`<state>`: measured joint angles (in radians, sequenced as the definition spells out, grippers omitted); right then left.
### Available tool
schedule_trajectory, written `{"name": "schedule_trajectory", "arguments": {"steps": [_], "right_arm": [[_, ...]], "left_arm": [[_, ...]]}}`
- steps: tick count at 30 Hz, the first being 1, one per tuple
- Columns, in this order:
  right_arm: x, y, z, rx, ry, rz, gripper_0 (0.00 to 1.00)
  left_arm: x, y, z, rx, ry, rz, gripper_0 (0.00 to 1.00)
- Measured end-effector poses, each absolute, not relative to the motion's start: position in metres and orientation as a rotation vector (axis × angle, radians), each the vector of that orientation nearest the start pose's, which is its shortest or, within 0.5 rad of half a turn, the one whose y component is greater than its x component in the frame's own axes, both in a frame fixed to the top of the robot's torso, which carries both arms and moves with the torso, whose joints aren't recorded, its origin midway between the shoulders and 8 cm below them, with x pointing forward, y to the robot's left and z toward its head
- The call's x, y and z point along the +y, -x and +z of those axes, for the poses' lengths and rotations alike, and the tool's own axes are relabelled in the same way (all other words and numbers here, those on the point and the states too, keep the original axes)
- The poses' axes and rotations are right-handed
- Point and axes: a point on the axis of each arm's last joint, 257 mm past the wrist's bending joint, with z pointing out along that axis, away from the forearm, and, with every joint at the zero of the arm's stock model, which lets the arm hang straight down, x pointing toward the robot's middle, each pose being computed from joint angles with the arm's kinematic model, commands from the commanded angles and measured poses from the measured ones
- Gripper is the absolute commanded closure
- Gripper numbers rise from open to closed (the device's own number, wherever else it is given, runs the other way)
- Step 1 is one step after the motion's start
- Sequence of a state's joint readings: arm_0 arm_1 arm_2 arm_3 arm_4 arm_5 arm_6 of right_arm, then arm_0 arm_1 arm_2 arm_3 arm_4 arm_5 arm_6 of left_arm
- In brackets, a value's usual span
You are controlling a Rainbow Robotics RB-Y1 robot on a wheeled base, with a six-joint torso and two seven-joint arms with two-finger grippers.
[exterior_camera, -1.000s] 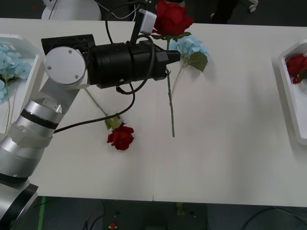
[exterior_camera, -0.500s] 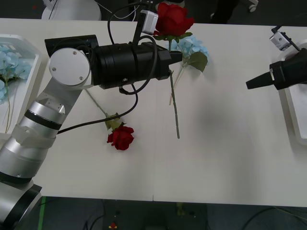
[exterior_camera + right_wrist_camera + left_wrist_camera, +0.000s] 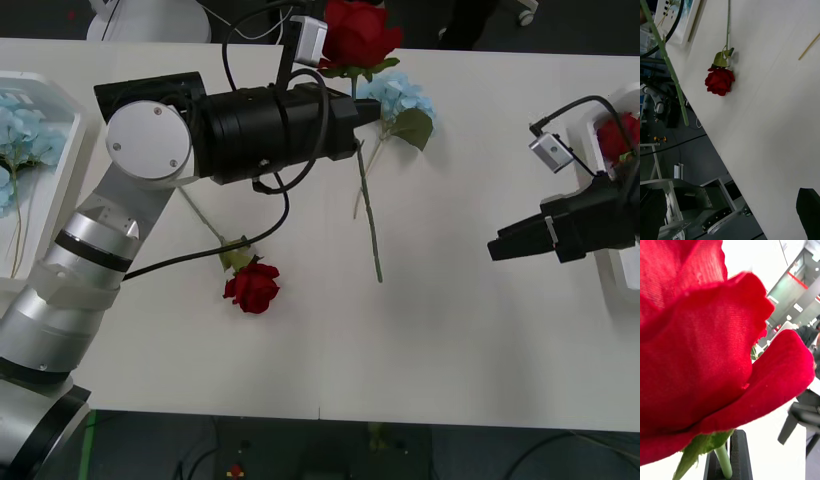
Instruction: Put the red flowers into the right box and the blue flowers into the left box
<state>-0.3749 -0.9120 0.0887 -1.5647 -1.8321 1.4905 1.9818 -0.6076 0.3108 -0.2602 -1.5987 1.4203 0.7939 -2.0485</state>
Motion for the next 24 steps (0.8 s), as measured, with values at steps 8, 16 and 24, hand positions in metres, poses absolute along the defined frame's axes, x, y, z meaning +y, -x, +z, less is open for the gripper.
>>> {"name": "schedule_trajectory", "arguments": {"steps": [8,16,24], "right_arm": [[-0.156,-0.373,-0.172,2.256,0.889,1.203,0.00],[-0.117,-0.381,-0.178,2.175,0.872,1.224,0.00],[-0.096,-0.384,-0.181,2.145,0.881,1.208,0.00]], "left_arm": [[-0.068,-0.519,-0.039,1.573,-0.623,-1.065,1.00],[-0.074,-0.515,-0.044,1.616,-0.575,-1.131,1.00],[-0.074,-0.515,-0.044,1.617,-0.575,-1.131,1.00]]}}
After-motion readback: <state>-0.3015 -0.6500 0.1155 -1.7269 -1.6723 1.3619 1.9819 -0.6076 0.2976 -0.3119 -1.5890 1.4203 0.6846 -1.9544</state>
